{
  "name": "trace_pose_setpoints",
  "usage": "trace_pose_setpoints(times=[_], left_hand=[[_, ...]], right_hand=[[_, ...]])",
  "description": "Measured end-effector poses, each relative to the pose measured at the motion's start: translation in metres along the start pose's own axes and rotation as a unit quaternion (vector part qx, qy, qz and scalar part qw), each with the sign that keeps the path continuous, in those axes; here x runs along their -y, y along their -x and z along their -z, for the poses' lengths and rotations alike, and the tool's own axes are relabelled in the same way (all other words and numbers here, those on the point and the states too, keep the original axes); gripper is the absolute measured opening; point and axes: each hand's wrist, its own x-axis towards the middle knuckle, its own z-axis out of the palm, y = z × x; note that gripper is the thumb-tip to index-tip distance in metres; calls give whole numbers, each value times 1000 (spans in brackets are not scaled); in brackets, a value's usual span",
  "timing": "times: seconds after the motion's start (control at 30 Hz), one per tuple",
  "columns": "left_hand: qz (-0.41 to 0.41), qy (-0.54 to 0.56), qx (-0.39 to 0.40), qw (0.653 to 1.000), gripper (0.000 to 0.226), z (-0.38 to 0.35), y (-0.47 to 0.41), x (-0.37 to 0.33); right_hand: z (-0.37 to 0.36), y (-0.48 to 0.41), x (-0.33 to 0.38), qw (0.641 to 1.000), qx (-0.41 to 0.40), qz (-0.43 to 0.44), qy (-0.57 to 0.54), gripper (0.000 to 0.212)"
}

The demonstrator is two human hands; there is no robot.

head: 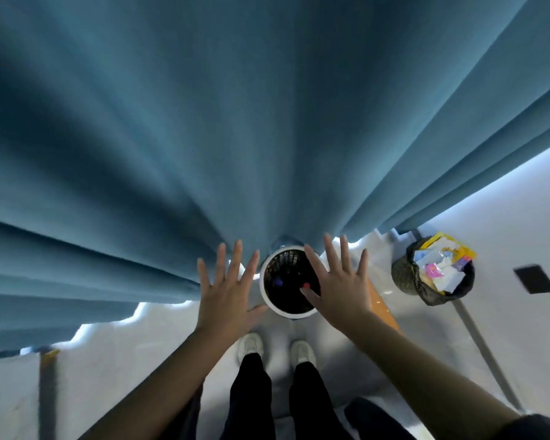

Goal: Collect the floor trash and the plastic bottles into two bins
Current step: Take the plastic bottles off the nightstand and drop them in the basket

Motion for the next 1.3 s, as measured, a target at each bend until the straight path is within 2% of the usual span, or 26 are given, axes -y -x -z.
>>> trace_pose_setpoints(times=[0.13,0.27,0.47,0.67,0.83,1.0,1.13,1.3], left_hand=[[131,-1,-88,987,95,50,45,5],[280,11,-143,949,92,72,90,17],[466,49,-158,869,94,84,166,55],[596,74,-172,781,93,83,238,105],[653,85,-172,733,92,63,302,161],[676,80,-171,713,92,51,370,239],[680,60,-165,712,91,49,415,301],[703,60,-150,692,91,39,457,346]], right_hand=[[57,-2,24,994,-60,93,12,81],[87,-9,66,974,-99,204,-2,77],[118,-5,164,924,-112,364,-19,76],[130,11,278,862,-132,490,-18,83],[129,32,387,821,-132,555,-12,85],[129,61,495,809,-97,580,5,81],[130,76,572,803,-71,592,7,78],[131,86,638,787,-56,615,7,78]])
